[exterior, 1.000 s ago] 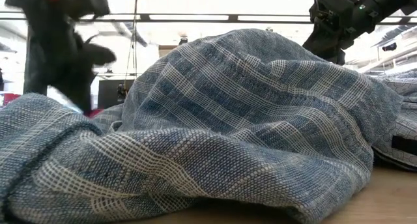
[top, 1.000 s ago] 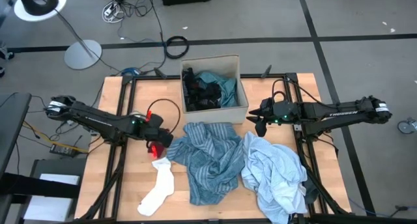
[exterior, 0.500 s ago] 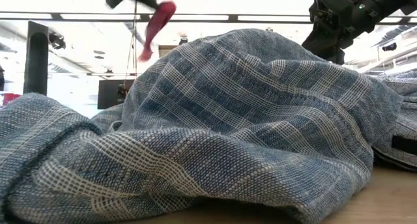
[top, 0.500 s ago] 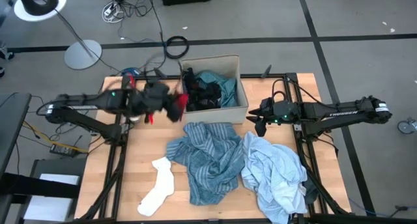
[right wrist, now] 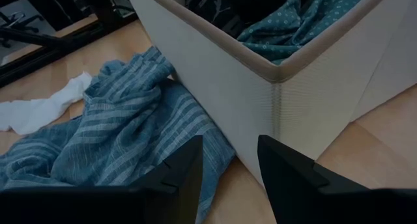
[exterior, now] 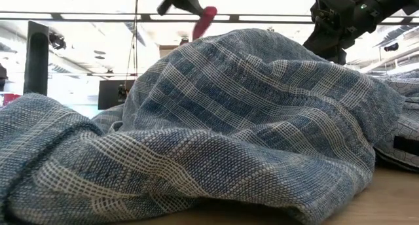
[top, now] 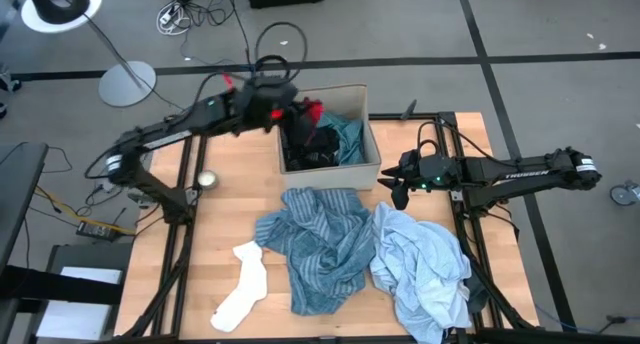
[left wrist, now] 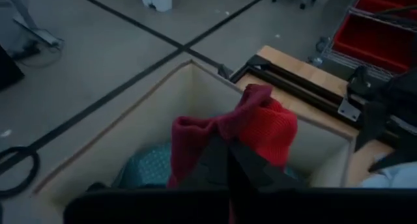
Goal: Sort clothes
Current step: Put the red sock into the laundry bin, then put the light blue polo shirt into the laundry bin
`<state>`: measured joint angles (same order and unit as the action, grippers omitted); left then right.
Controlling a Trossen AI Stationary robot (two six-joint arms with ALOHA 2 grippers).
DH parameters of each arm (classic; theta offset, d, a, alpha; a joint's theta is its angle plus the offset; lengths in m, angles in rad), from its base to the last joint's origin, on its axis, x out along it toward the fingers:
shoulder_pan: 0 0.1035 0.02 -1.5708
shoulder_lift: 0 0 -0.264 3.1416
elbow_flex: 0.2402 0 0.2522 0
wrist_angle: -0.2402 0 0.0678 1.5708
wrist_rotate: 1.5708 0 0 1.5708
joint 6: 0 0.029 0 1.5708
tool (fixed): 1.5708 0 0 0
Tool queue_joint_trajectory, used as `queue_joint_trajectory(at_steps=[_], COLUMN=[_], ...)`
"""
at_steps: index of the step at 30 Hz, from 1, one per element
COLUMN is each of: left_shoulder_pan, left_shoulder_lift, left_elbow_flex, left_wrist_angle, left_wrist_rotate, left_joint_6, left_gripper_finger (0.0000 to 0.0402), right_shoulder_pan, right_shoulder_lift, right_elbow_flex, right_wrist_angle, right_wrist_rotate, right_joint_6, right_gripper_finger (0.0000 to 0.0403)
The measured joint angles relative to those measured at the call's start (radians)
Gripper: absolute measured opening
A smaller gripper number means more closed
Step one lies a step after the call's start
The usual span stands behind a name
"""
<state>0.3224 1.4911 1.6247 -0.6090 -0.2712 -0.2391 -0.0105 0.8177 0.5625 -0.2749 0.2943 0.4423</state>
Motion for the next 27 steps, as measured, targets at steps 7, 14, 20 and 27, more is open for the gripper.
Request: queue_joint_trajectory(at_steps=[7, 14, 20, 27], left_shoulder_pan=[0.079, 0.103, 0.104, 0.083], left_shoulder_lift=[0.165, 0.240, 0.207, 0.091], left_elbow_flex=[0.073, 0.079, 0.081, 0.083], left_wrist_angle=[0.070, 0.043, 0.001, -0.156], left_wrist_rotate=[0.161, 0.199, 0.206, 0.205], left_joint_6=[0.006, 0.026, 0.026, 0.027], left_gripper_finger=[0.0000, 0.0050, 0.0094, 0.0099], right_shoulder_pan=[0.000, 0.000, 0.000, 0.000], right_shoulder_lift=[0.000, 0.000, 0.000, 0.000], right_elbow_flex=[0.000, 0.000, 0.000, 0.000], right_wrist_angle=[-0.001, -0.004, -0.005, -0.013], right_wrist_rotate=[0.000, 0.000, 0.000, 0.000], right_joint_6=[-0.001, -0.009, -0.032, -0.035], right_gripper_finger=[0.0148, 0.0148, 0.0148, 0.0148])
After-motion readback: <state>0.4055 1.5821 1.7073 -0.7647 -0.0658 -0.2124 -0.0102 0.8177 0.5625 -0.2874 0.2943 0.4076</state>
